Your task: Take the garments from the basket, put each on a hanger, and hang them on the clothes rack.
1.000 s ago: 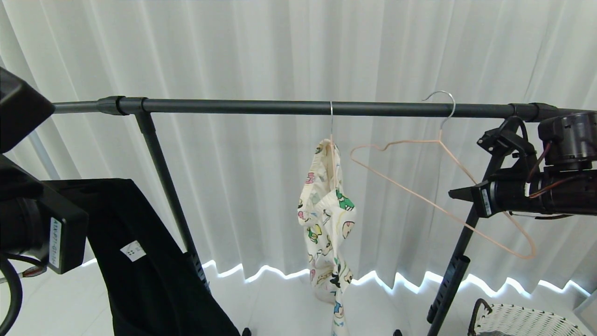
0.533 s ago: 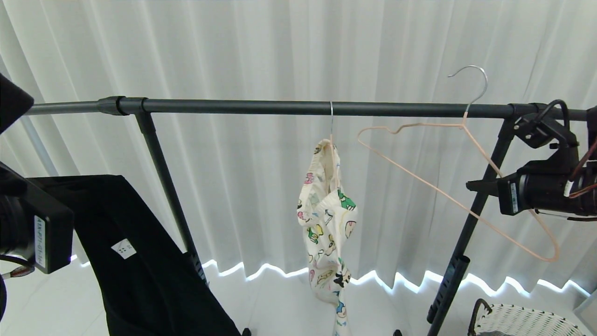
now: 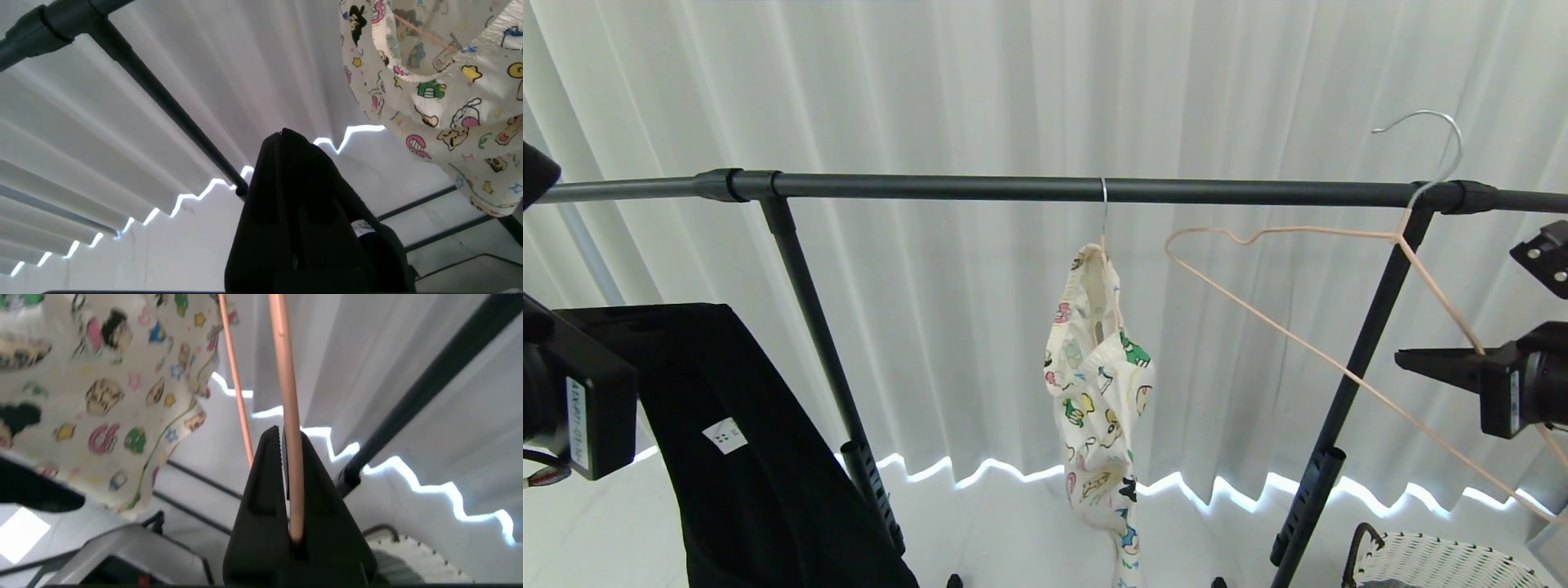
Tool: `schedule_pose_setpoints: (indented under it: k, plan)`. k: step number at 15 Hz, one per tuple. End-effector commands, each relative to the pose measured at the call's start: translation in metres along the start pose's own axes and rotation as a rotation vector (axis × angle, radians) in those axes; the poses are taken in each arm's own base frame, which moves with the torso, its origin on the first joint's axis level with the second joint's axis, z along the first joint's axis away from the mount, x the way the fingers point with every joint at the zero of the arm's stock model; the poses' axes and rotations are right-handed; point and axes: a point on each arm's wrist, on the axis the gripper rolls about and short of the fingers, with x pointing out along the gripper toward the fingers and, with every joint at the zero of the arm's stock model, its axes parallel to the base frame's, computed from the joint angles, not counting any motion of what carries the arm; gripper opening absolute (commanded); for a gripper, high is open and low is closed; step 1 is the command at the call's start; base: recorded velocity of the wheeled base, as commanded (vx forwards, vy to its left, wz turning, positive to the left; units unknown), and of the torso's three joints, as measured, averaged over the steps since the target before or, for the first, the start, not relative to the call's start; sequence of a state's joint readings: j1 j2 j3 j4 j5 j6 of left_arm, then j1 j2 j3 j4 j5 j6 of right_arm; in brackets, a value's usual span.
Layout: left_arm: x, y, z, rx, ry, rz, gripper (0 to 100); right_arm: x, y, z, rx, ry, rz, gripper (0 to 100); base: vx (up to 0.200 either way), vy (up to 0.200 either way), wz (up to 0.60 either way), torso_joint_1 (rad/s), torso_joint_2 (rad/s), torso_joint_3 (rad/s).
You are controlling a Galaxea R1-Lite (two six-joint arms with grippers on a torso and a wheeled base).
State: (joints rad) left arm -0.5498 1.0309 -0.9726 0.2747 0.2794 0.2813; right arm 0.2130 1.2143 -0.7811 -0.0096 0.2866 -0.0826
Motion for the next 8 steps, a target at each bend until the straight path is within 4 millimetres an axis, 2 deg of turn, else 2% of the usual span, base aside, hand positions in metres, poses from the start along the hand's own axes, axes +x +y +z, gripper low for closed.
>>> schedule_pose_setpoints:
  k: [1,6,8]
  plan:
    - [0.001,0.000,0.000,0.008,0.005,0.002,0,-0.023,0.008,-0.011,-0.009,-0.013,0.002,0,-0.200,0.000,0.00,0.007,0.00,-0.002]
    - [0.002,0.000,-0.001,0.021,0.011,0.005,0,-0.039,0.017,-0.025,-0.014,0.004,0.019,0,-0.200,0.000,0.00,0.008,0.00,0.003]
    - [0.004,0.001,-0.002,0.017,0.024,0.021,0,-0.052,0.025,-0.034,-0.026,0.020,0.049,0,-0.200,0.000,0.00,-0.007,0.00,0.002]
